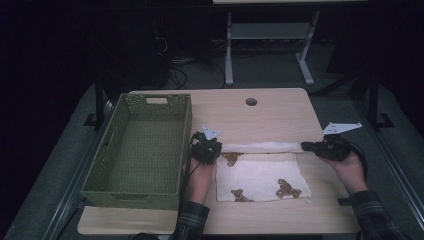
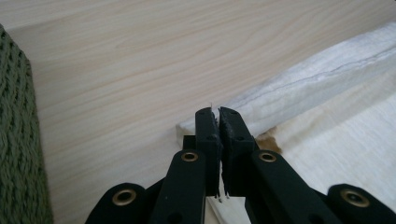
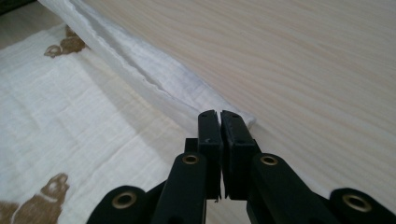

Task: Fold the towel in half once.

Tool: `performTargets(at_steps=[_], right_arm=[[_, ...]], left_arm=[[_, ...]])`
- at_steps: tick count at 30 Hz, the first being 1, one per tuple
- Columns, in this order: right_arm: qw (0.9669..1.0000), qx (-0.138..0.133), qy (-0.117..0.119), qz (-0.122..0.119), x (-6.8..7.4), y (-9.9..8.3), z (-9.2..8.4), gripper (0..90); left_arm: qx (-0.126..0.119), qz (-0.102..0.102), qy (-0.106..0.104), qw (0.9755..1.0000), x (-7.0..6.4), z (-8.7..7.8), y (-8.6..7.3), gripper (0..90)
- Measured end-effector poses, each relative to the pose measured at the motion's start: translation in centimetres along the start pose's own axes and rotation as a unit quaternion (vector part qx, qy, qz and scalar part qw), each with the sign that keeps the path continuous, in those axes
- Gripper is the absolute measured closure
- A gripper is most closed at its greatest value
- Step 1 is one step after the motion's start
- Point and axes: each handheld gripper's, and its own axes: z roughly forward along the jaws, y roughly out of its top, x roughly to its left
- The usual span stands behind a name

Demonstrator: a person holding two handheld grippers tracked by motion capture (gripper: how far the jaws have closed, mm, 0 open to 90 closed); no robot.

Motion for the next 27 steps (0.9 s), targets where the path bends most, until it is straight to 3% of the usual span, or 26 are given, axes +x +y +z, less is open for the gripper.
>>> performTargets(at_steps=[11,16,27], right_arm=[[0.9997,0.014,0.013,-0.013,1.9,-1.8,-1.3,86.8],[0.9993,0.022,0.02,-0.022,3.1,-3.2,-2.1,86.8],[0.9988,0.026,0.024,-0.033,4.8,-4.7,-3.4,86.9]], left_arm=[[0.001,0.016,-0.009,0.9998,-1.4,-2.3,-2.0,86.5],[-0.003,0.025,-0.008,0.9996,-2.8,-3.7,-2.9,86.6],[-0.003,0.021,-0.017,0.9996,-4.3,-5.3,-4.8,86.6]])
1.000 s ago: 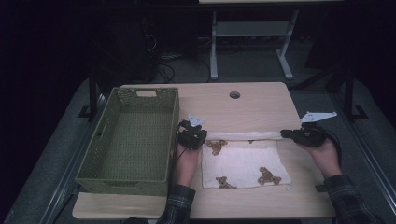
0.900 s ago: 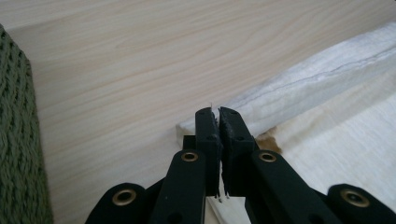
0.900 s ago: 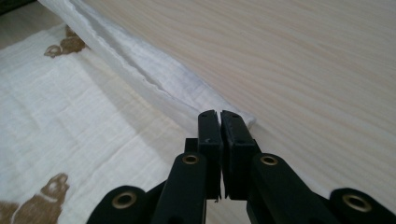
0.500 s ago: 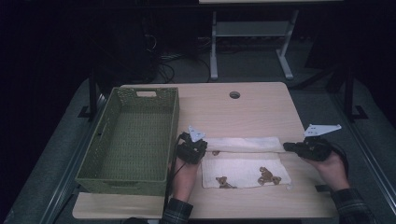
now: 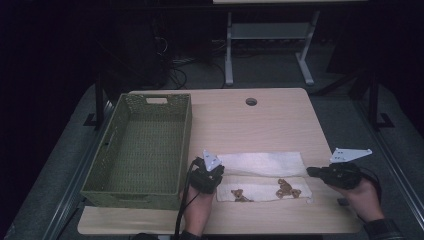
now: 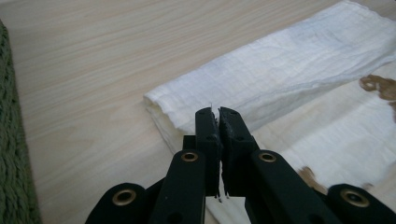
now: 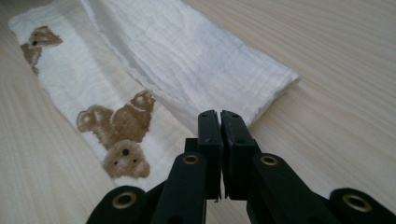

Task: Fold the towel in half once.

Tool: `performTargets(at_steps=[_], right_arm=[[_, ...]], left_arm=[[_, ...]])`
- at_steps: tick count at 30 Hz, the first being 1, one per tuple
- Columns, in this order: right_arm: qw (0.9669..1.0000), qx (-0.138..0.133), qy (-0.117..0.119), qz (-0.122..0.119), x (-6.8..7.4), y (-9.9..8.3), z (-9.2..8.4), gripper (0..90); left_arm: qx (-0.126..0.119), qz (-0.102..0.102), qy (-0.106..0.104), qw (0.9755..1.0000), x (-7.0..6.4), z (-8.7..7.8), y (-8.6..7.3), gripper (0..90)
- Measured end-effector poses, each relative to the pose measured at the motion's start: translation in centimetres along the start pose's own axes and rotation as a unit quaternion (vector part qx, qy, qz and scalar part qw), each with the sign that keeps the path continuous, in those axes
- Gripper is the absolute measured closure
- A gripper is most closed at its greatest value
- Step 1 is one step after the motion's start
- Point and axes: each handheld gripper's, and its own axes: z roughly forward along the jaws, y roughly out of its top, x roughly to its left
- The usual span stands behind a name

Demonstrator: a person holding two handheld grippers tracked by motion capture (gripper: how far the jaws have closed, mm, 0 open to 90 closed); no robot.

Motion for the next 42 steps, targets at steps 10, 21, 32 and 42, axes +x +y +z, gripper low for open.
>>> performTargets(at_steps=[10,21,32,42], right_arm=[[0.9999,-0.002,0.01,-0.001,1.4,-1.2,-1.1,86.9],[0.9995,0.021,0.024,-0.007,2.4,-2.1,-1.0,86.8],[0.9984,0.044,0.037,-0.006,2.9,-3.1,-0.9,82.5],[0.9996,0.003,0.029,-0.005,2.6,-1.3,-1.1,66.7]], left_arm=[[0.008,-0.002,-0.004,1.0,-0.9,-1.7,-2.1,86.6],[0.027,-0.005,-0.02,0.9994,-1.3,-1.9,-4.2,86.5],[0.054,-0.001,-0.036,0.9979,-1.6,-1.6,-5.2,81.1],[0.035,0.018,-0.03,0.9988,-1.7,-1.2,-2.8,58.5]])
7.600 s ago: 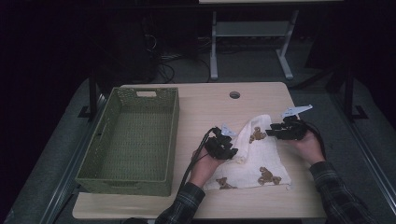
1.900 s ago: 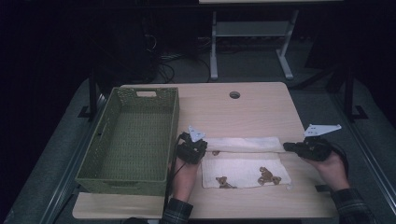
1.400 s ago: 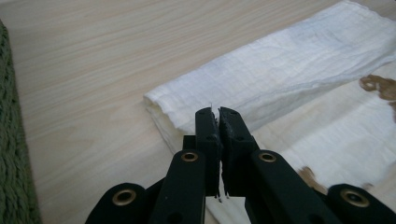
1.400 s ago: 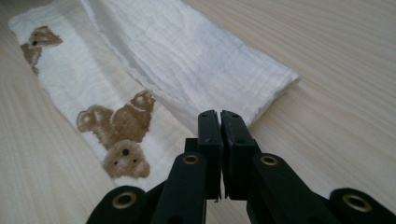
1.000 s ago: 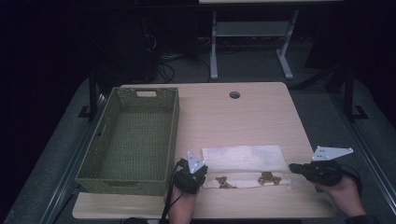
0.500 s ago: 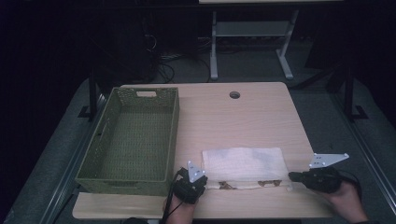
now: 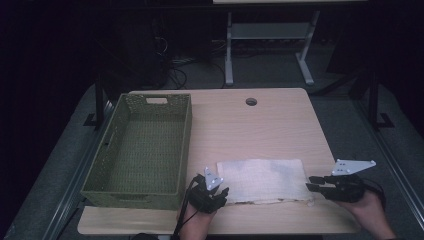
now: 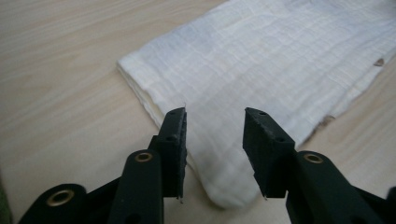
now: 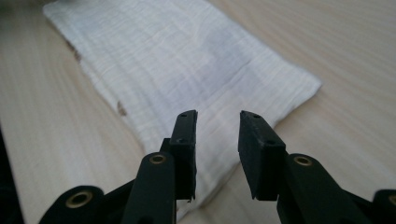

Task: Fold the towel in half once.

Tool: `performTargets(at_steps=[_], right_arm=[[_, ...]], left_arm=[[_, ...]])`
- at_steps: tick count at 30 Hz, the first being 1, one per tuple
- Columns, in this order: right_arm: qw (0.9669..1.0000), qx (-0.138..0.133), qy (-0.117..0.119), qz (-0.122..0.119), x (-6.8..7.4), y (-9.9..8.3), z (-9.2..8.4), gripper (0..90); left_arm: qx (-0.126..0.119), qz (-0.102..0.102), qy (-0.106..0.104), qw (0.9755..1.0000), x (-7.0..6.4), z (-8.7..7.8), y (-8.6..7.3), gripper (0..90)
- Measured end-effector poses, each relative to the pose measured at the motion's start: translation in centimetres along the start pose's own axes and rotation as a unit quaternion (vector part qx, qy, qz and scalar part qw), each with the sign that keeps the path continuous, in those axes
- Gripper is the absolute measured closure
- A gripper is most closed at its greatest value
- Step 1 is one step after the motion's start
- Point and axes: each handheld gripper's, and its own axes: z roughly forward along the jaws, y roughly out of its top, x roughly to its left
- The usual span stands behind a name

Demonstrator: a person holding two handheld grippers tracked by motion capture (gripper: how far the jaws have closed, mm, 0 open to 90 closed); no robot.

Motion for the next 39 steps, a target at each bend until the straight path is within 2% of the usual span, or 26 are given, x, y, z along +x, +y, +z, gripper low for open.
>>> performTargets(at_steps=[7,11,13,15,21,22,24,27,29,30,31,32,33,39], right_arm=[[0.9999,-0.008,-0.012,0.002,-1.9,2.1,1.6,64.9],[0.9997,-0.01,-0.022,0.003,-3.6,3.5,3.0,66.1],[0.9996,-0.005,-0.026,0.012,-4.6,4.0,3.8,66.7],[0.9993,0.003,-0.031,0.02,-5.7,4.2,4.6,67.2],[0.9989,0.016,-0.028,0.034,-7.4,4.0,5.7,67.1],[0.9991,0.015,-0.026,0.03,-7.6,3.9,5.9,67.1],[0.9987,0.024,-0.026,0.036,-7.7,3.8,6.3,67.2],[0.9989,0.033,-0.024,0.023,-7.9,3.6,7.1,69.4],[0.9988,0.033,-0.021,0.028,-7.8,3.6,7.0,70.5],[0.9989,0.033,-0.021,0.026,-7.8,3.5,7.0,73.5],[0.999,0.031,-0.019,0.025,-7.8,3.4,7.0,80.2],[0.999,0.031,-0.019,0.025,-7.8,3.4,7.0,80.2],[0.999,0.031,-0.015,0.028,-7.7,3.4,7.0,84.6],[0.9991,0.033,-0.02,0.018,-7.5,3.4,7.0,85.6]], left_arm=[[0.006,-0.001,0.013,0.9999,1.7,2.2,1.9,54.7],[0.018,0.001,0.017,0.9997,2.6,3.9,2.7,52.9],[0.021,0.0,0.02,0.9996,2.9,4.5,3.0,52.8],[0.024,-0.004,0.022,0.9995,3.4,5.0,3.3,52.7],[0.031,-0.01,0.032,0.999,4.9,6.0,4.1,51.9],[0.031,-0.012,0.033,0.9989,5.0,6.0,4.2,51.9],[0.029,-0.018,0.037,0.9987,5.4,6.1,4.3,51.9],[0.029,-0.017,0.041,0.9986,5.7,6.2,4.6,51.8],[0.03,-0.018,0.042,0.9985,5.7,6.3,4.7,51.8],[0.03,-0.017,0.042,0.9985,5.8,6.4,4.7,51.8],[0.031,-0.018,0.041,0.9985,5.9,6.5,4.7,51.8],[0.033,-0.018,0.042,0.9984,5.9,6.6,4.7,51.8],[0.037,-0.014,0.045,0.9982,6.0,6.8,4.6,51.9],[0.042,-0.016,0.042,0.9981,6.2,7.4,4.5,55.1]])
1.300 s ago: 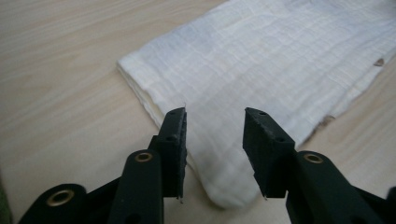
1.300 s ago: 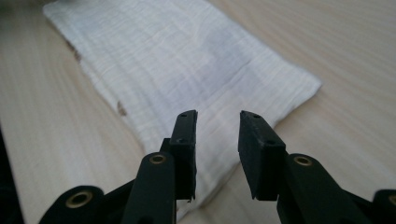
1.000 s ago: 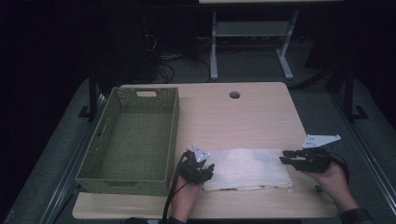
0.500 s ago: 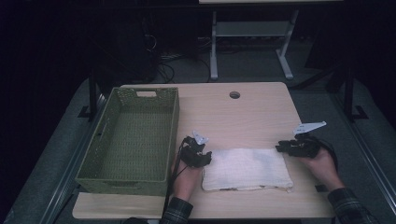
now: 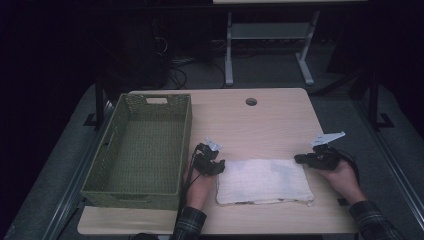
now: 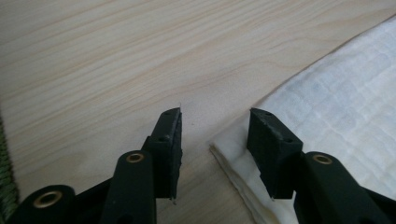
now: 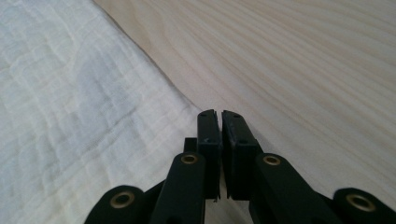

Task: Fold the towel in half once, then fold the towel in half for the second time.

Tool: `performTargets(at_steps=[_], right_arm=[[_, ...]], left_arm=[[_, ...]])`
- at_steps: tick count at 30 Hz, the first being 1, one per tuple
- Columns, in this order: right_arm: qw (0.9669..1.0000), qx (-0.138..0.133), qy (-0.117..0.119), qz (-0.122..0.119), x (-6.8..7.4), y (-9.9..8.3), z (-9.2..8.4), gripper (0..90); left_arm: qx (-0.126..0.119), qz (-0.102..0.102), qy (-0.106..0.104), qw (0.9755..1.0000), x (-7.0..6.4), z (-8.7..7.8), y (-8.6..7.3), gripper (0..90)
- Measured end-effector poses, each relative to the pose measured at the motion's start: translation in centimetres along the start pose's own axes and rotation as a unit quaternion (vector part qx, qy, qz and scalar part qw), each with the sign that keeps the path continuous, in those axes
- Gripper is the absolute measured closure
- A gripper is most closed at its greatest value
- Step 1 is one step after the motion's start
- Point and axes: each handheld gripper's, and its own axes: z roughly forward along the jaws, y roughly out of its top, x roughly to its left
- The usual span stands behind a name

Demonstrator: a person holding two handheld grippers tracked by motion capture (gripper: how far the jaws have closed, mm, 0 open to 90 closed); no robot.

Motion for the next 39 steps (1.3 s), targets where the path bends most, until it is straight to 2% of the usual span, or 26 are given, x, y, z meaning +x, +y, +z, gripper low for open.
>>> performTargets(at_steps=[3,7,8,9,15,16,19,23,26,28,33,39], right_arm=[[1.0,0.0,0.0,0.001,0.0,0.0,0.0,85.8],[1.0,0.001,0.0,0.0,0.0,0.0,0.0,86.4],[1.0,0.001,0.0,0.009,-0.1,0.0,-0.2,86.6],[1.0,0.001,0.0,0.009,-0.1,0.0,-0.2,86.6],[0.9994,-0.025,-0.017,0.018,-0.8,0.1,-1.3,86.8],[0.9993,-0.026,-0.022,0.018,-0.9,0.1,-1.5,86.9],[0.9986,-0.028,-0.042,0.015,-1.3,0.3,-1.8,86.9],[0.9976,-0.036,-0.056,0.021,-2.0,0.5,-2.1,86.7],[0.9967,-0.047,-0.06,0.029,-2.8,0.6,-2.2,86.8],[0.9965,-0.049,-0.058,0.035,-2.8,0.6,-2.3,86.7],[0.9964,-0.054,-0.057,0.03,-2.8,0.5,-2.7,86.8],[0.9964,-0.062,-0.052,0.025,-2.1,0.4,-3.4,86.8]], left_arm=[[0.007,0.003,-0.006,1.0,0.0,0.2,-0.1,58.8],[0.007,0.007,-0.027,0.9996,-0.1,0.2,0.0,77.8],[0.007,0.006,-0.032,0.9994,-0.1,0.2,0.0,82.6],[0.007,0.006,-0.032,0.9994,-0.1,0.2,0.0,83.4],[-0.012,0.0,-0.044,0.999,-0.1,0.4,0.6,84.1],[-0.011,0.008,-0.044,0.999,0.0,0.3,0.9,84.1],[-0.026,0.007,-0.047,0.9986,0.1,0.5,2.0,84.1],[-0.044,0.0,-0.051,0.9977,0.3,0.8,3.3,84.1],[-0.052,0.002,-0.053,0.9973,0.5,1.1,4.3,84.1],[-0.052,0.008,-0.053,0.9972,0.6,1.2,4.8,84.1],[-0.057,0.006,-0.058,0.9967,0.7,0.9,4.6,84.1],[-0.066,0.01,-0.06,0.9959,0.5,-0.1,3.9,84.1]])
